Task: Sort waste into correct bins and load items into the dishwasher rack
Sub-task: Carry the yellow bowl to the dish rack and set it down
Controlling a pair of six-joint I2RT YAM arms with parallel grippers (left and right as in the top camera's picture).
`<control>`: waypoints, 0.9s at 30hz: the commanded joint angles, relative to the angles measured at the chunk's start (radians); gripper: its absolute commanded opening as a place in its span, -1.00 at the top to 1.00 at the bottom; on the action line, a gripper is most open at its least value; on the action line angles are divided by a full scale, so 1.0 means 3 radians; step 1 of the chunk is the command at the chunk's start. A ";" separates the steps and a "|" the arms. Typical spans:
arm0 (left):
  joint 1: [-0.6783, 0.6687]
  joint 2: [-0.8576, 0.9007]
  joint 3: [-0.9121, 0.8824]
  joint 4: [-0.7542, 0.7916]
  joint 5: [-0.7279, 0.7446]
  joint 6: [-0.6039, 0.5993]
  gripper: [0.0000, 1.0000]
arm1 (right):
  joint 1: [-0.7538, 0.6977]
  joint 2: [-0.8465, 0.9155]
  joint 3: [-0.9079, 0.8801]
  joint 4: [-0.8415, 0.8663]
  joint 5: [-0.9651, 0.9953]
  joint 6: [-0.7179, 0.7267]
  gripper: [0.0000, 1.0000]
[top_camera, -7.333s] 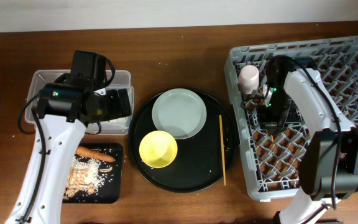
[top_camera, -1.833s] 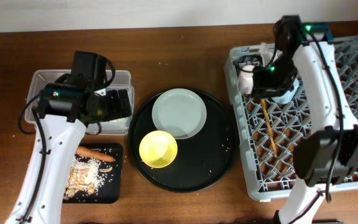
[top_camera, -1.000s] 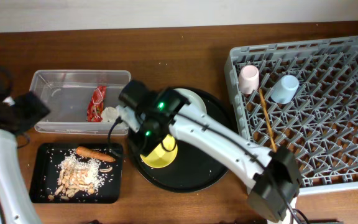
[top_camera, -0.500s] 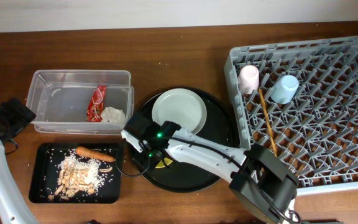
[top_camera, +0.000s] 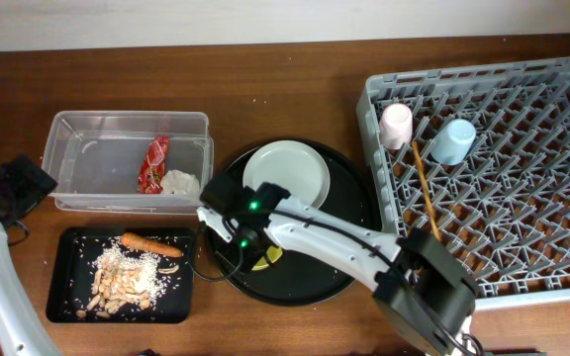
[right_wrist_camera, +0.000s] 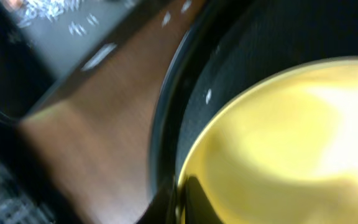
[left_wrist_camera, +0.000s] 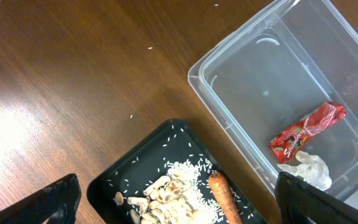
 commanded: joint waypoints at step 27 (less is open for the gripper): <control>0.0011 -0.0052 0.0058 -0.0001 0.0020 0.0048 -0.99 | -0.4210 -0.0746 -0.0046 -0.2266 -0.2628 -0.2433 0.92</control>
